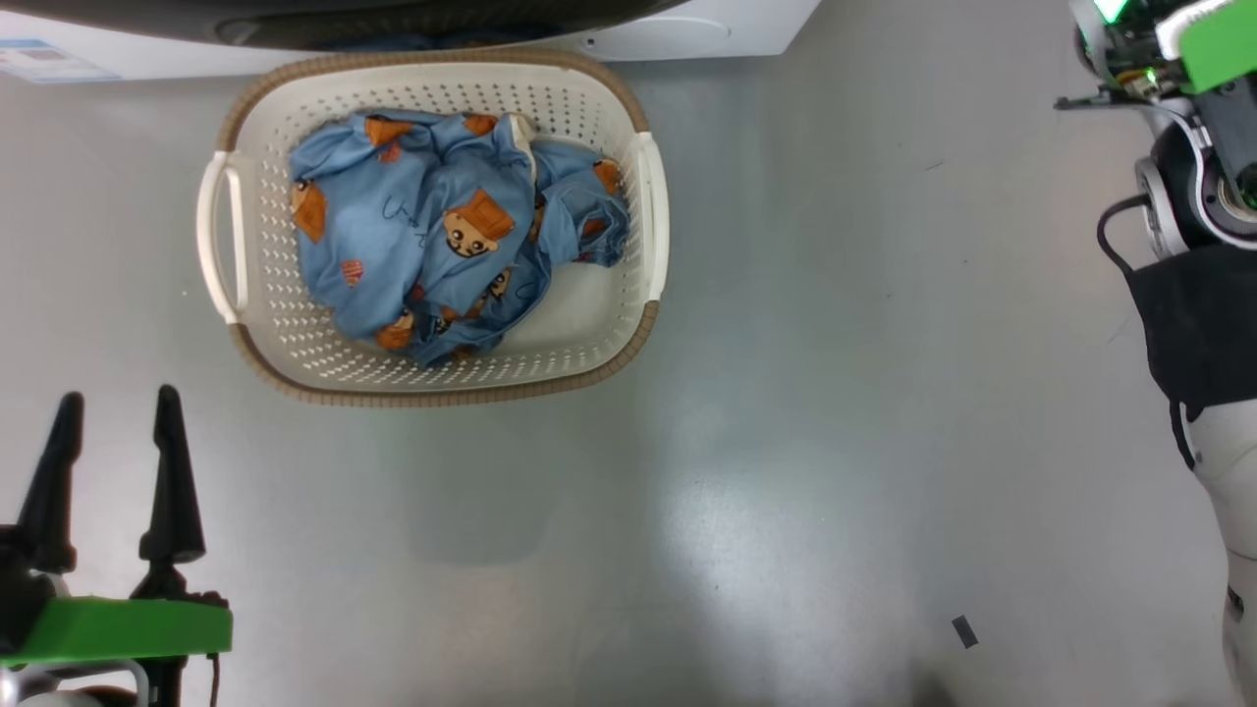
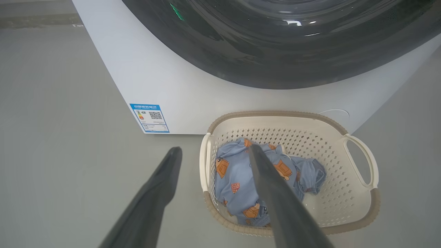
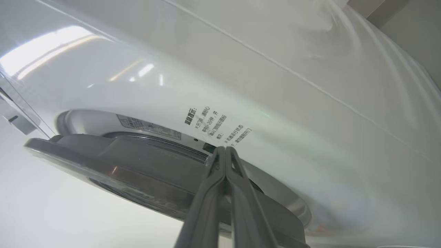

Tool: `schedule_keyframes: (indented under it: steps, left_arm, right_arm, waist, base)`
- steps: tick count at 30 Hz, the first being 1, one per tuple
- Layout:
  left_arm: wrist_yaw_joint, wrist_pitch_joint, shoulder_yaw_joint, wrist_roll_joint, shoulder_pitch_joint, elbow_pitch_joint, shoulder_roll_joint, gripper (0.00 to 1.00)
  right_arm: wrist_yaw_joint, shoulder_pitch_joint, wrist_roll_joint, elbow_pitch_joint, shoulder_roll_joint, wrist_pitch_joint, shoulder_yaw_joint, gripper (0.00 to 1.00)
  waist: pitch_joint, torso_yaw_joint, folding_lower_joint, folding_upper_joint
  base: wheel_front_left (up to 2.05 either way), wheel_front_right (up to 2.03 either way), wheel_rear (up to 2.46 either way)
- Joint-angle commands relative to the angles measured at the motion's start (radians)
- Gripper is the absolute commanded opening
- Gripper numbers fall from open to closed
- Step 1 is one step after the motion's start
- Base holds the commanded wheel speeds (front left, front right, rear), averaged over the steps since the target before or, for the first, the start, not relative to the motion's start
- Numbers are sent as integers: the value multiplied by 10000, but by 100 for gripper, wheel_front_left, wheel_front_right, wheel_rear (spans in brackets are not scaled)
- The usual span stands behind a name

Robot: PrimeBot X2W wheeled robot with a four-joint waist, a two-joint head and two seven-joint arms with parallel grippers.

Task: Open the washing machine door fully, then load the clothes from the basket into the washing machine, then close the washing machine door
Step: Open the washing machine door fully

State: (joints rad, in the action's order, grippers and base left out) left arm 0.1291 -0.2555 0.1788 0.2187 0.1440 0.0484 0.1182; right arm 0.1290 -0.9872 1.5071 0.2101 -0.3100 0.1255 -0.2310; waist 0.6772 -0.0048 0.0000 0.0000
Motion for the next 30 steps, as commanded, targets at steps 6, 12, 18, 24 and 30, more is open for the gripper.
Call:
schedule_keyframes:
  steps: [6,12,18,24,30]
  left_arm:
    - [15,-63,245,74,66,-35,235,100]
    - [15,-63,282,86,105,213,100,100]
    - [15,-63,207,-16,14,354,21,100]
    - [15,-63,-88,-144,-41,489,-44,100]
    - [15,-63,-238,-191,-40,604,-63,100]
  right_arm:
    - [17,-680,-99,-258,-84,329,-509,0]
    - [17,-1275,-97,-199,-244,494,-736,0]
    - [17,-1694,-161,-78,-347,671,-996,0]
    - [17,-2104,-246,222,-469,824,-1271,0]
    - [17,-2415,-176,553,-512,1005,-1514,0]
  waist:
    - [186,343,0,0]
    - [348,657,0,0]
    - [425,814,0,0]
    - [385,969,0,0]
    - [253,1028,0,0]
  base:
    - [0,0,0]
    - [0,0,0]
    - [0,0,0]
    - [0,0,0]
    - [0,0,0]
